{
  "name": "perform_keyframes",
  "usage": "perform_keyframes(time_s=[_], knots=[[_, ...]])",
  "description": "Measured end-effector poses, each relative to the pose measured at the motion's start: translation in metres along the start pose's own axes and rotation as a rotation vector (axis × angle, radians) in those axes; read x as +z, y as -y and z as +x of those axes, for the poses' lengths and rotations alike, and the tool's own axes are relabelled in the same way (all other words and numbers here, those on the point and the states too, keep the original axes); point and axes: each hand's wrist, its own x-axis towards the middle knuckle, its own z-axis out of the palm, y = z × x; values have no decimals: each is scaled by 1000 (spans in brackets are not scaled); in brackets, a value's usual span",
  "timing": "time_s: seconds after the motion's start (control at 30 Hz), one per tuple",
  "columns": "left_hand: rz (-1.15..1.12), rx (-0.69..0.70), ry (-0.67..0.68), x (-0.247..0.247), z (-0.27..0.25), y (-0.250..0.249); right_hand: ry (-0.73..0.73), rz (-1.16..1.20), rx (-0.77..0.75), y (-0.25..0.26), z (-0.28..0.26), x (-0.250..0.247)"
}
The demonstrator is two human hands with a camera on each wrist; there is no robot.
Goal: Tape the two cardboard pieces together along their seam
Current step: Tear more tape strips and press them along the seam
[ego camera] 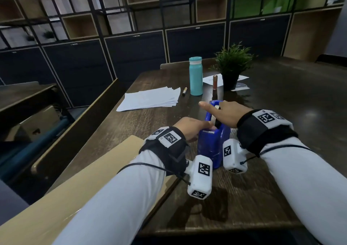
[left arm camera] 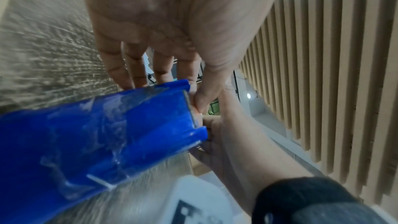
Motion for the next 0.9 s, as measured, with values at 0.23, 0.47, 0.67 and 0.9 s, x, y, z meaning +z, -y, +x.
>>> perform_keyframes(time_s=[0.23,0.47,0.67,0.9], knots=[[-178,-31,-3,1,-3,1,4,-34,-10,0,4,-4],[-92,27,34,-10,-8,-8,19,-61,4,1,4,-6],[-41,18,62,-9,-14,12,8,-72,-4,2,7,-4],[-56,41,82,-8,-22,24,5,-90,11,3,6,-4]])
